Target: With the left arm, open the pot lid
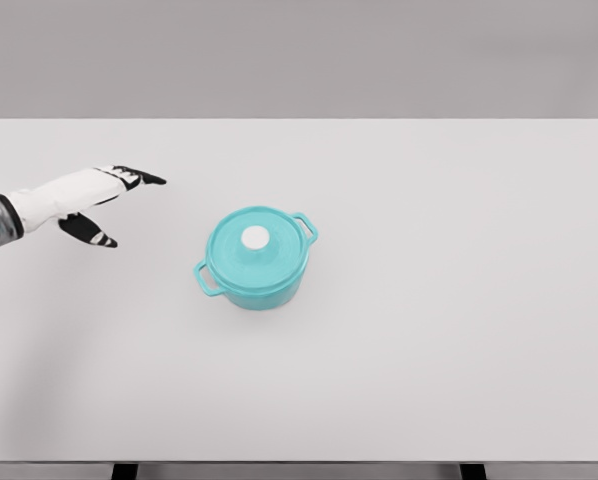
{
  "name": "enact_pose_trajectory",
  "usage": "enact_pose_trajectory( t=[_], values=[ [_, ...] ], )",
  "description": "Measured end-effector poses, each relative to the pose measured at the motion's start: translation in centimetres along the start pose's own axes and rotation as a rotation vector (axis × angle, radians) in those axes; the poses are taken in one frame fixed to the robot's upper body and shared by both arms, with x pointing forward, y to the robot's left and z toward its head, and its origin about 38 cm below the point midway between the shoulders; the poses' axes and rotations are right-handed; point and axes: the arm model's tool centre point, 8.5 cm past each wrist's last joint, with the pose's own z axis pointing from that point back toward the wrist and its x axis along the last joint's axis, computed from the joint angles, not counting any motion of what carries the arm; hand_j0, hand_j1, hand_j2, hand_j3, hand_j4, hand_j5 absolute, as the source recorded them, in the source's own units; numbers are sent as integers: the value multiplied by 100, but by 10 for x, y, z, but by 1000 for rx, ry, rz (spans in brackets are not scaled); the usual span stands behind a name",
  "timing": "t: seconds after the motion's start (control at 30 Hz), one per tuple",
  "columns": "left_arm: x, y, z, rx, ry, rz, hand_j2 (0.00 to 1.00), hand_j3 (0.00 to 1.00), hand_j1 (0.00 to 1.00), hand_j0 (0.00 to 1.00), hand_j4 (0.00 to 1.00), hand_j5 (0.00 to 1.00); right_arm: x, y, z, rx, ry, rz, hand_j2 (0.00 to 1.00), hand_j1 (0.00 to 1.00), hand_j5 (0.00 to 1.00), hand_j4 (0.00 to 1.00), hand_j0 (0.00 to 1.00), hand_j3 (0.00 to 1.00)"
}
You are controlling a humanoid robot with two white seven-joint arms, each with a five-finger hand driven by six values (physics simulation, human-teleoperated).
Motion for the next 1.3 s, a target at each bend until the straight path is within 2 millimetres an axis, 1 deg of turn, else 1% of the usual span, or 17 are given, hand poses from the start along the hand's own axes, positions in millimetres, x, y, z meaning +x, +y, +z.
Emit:
enact_pose_trajectory(
  t=[0.07,0.33,0.37,0.4,0.43,0.47,0.5,0.53,0.57,0.6,0.67,0.73,0.8,0.87,1.03,1.1,1.3],
  values=[
    [1,0,-1,-4,-2,-6,100,100,100,100,100,100,-4,7,0,10,7,-2,100,100,100,100,100,100],
    [12,3,-10,-34,-29,-38,100,100,100,100,100,100,-3,6,0,8,4,-1,100,100,100,100,100,100],
    [16,20,-10,-16,-38,-71,100,100,100,100,100,100,-3,6,0,8,4,-1,100,100,100,100,100,100],
    [20,49,-10,8,-47,-123,100,100,100,100,100,100,-3,6,0,8,4,-1,100,100,100,100,100,100],
    [27,85,-10,31,-55,-194,100,100,100,100,100,100,-4,7,0,10,5,-1,100,100,100,100,100,100],
    [33,111,-10,30,-59,-252,100,100,100,100,100,100,-3,6,0,8,4,-1,100,100,100,100,100,100],
    [42,144,-8,25,-57,-333,100,100,100,100,100,100,-3,6,0,8,4,-1,100,100,100,100,100,100],
    [47,153,-11,-11,-59,-376,100,100,100,100,100,100,-4,7,0,10,5,-1,100,100,100,100,100,100],
    [54,149,-20,-61,-76,-411,100,100,100,100,100,100,-3,6,0,8,4,-1,100,100,100,100,100,100],
    [69,150,-33,-90,-109,-449,100,100,100,100,100,100,-4,7,0,10,5,-1,100,100,100,100,100,100],
    [95,131,-56,-158,-187,-496,100,100,100,100,100,100,-3,6,0,8,4,-1,100,100,100,100,100,100],
    [114,116,-67,-196,-248,-520,100,100,100,100,100,100,-3,6,0,8,4,-1,100,100,100,100,100,100],
    [131,109,-71,-200,-311,-511,100,100,100,100,100,100,-3,6,0,8,4,-1,100,100,100,100,100,100],
    [139,106,-68,-196,-351,-491,100,100,100,100,100,100,-3,6,0,8,4,-1,100,100,100,100,100,100],
    [145,98,-60,-194,-406,-434,100,100,100,100,100,100,-3,6,0,8,4,-1,100,100,100,100,100,100],
    [145,85,-61,-208,-420,-406,100,100,100,100,100,100,-3,6,0,8,4,-1,100,100,100,100,100,100],
    [160,78,-72,-218,-467,-402,100,100,100,100,100,100,-3,6,0,8,4,-1,100,100,100,100,100,100]
  ],
)
